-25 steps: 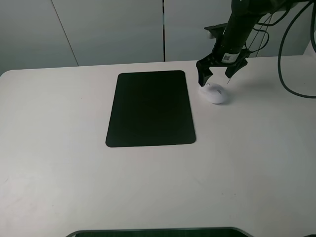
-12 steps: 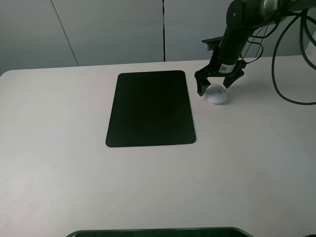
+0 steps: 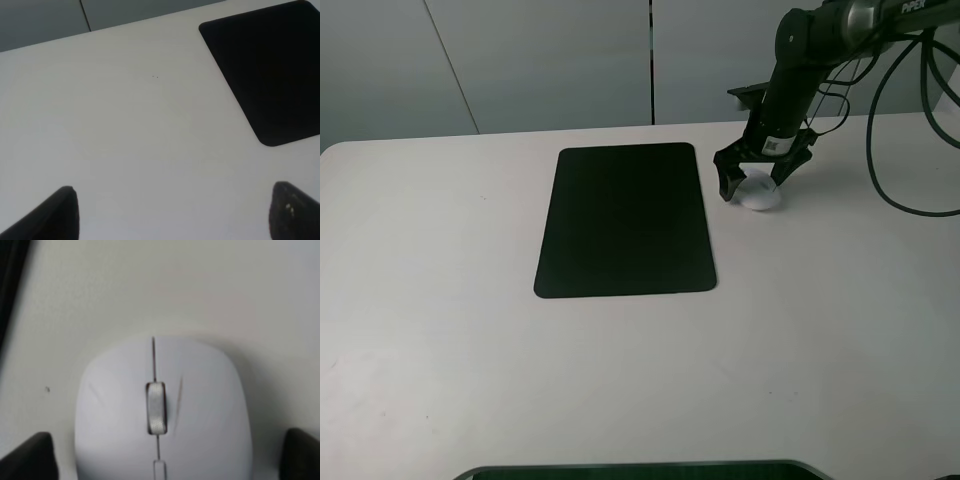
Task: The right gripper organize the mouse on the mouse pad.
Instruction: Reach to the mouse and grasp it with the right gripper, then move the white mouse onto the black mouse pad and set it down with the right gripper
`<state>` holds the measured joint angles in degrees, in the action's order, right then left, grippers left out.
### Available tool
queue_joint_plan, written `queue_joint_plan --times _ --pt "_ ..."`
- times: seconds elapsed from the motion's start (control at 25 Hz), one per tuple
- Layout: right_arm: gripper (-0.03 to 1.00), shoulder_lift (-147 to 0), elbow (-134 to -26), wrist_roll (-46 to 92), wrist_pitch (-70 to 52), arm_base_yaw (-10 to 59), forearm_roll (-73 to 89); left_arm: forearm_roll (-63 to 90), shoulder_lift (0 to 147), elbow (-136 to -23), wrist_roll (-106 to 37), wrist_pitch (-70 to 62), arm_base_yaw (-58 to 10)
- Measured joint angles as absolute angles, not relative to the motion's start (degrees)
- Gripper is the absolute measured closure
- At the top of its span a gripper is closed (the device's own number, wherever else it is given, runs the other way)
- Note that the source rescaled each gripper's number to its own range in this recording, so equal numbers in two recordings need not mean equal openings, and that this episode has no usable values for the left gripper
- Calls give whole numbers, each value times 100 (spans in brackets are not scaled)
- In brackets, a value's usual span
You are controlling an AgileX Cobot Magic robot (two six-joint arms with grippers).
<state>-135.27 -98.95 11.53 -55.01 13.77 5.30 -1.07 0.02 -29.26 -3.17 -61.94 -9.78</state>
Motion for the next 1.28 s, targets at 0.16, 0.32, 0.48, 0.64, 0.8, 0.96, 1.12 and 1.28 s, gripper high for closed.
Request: queue_joint_plan --times 0.16,0.32,0.48,0.64,0.8,0.96,1.12,1.28 --pt "96 -13548 -9895 1164 -5479 1377 518 -107 2 -2926 -317 -6194 -978" --pt "96 -13558 -9900 1164 -5475 1377 518 -107 2 -2926 -317 -6194 -978" --pt "96 -13558 -9900 1164 -5465 1377 518 -107 2 -2926 -317 -6194 -978" --pt "96 -13558 -9900 1164 -5465 1377 518 -107 2 -2926 -317 -6194 -978" --pt "96 -13558 -9900 1164 -5465 1377 518 -107 2 -2926 -317 -6194 -978" --pt "96 -13480 -9900 1149 -5593 1377 518 -107 2 -2926 -317 -6194 -978" --pt "96 -13146 -9900 828 -5737 1412 508 -107 2 -2926 -317 -6194 -978" --pt "96 -12903 -9900 216 -5810 1696 388 -107 2 -2926 -317 -6194 -978"
